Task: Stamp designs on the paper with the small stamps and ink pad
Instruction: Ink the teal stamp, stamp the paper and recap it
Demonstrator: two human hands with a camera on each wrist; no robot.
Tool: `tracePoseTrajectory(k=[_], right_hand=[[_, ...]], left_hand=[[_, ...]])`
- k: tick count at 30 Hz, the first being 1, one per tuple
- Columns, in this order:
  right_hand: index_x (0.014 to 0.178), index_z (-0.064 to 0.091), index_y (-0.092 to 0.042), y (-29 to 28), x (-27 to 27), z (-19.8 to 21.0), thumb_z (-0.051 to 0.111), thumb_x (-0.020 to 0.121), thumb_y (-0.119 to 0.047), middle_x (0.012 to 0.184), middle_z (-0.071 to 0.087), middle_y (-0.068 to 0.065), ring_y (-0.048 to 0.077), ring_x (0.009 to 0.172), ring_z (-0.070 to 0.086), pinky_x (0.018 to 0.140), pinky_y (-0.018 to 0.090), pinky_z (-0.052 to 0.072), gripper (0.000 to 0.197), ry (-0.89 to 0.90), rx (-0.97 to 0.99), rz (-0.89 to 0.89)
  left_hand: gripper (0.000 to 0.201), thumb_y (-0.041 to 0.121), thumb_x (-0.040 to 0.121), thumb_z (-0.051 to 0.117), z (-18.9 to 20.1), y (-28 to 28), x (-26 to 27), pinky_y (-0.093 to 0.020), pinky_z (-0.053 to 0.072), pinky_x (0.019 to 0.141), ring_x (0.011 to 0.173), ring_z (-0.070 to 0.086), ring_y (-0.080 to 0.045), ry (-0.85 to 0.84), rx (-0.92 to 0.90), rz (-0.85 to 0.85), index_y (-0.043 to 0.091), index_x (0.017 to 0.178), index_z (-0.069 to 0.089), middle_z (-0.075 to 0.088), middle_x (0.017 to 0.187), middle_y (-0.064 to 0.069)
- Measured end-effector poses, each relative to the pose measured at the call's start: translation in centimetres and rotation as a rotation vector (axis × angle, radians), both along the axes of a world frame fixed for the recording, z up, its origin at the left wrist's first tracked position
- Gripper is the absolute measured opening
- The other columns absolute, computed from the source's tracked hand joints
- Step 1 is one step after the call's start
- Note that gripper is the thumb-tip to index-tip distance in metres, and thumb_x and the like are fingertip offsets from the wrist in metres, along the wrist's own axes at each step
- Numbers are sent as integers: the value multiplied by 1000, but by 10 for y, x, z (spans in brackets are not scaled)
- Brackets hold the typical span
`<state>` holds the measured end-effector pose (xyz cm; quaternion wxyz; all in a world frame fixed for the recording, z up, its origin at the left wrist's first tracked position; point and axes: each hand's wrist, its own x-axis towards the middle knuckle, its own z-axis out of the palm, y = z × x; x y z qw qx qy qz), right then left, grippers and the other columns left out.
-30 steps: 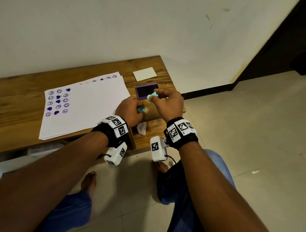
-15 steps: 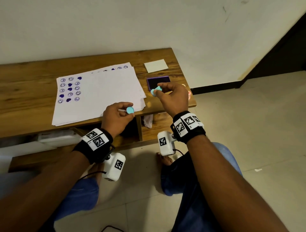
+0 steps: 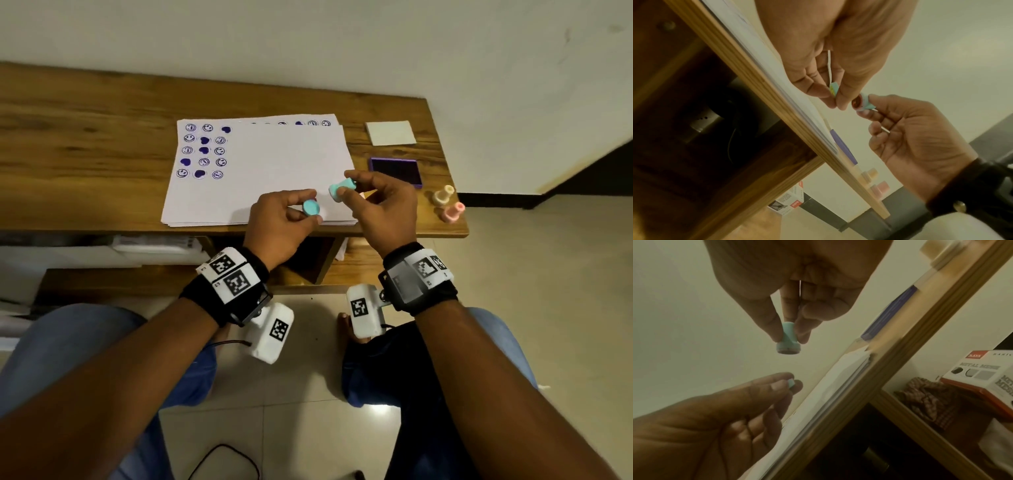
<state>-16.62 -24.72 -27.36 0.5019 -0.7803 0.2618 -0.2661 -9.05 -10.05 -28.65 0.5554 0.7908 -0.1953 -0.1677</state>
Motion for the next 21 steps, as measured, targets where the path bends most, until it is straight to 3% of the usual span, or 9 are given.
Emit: tracePoseTrajectory(k=[3,7,15,21], right_hand=[[110,76,-17,4,4,0,80,81,-23,94,75,-5,9,78,69,70,47,61,29,-29,8,3],[114,73,-20,8,8,0,81,81,-22,90,73,-4,12,76,68,67,49,61,34,-32,4,8],[102,68,-13,5,8,-2,82,76,-20,90,72,2,18,78,69,64,57,57,31,-82,62,10],[95,68,-20,2,9,-2,82,77,-17,90,73,3,22,81,70,64,54,58,23,-77,63,-1]], left_hand=[[45,21,81,77,1,-1,5,-22,55,84,84,69,-6,-23,11,-15,18,124,66,71,115,3],[55,27,75,82,4,-2,10,-22,57,79,80,70,-5,-5,-4,-16,21,126,62,72,101,5],[46,27,62,90,2,-3,10,-18,56,66,70,70,-4,28,-54,18,10,91,59,72,83,2],[41,24,63,90,0,-3,10,-19,57,65,68,70,-5,48,-101,9,5,84,61,74,81,0]])
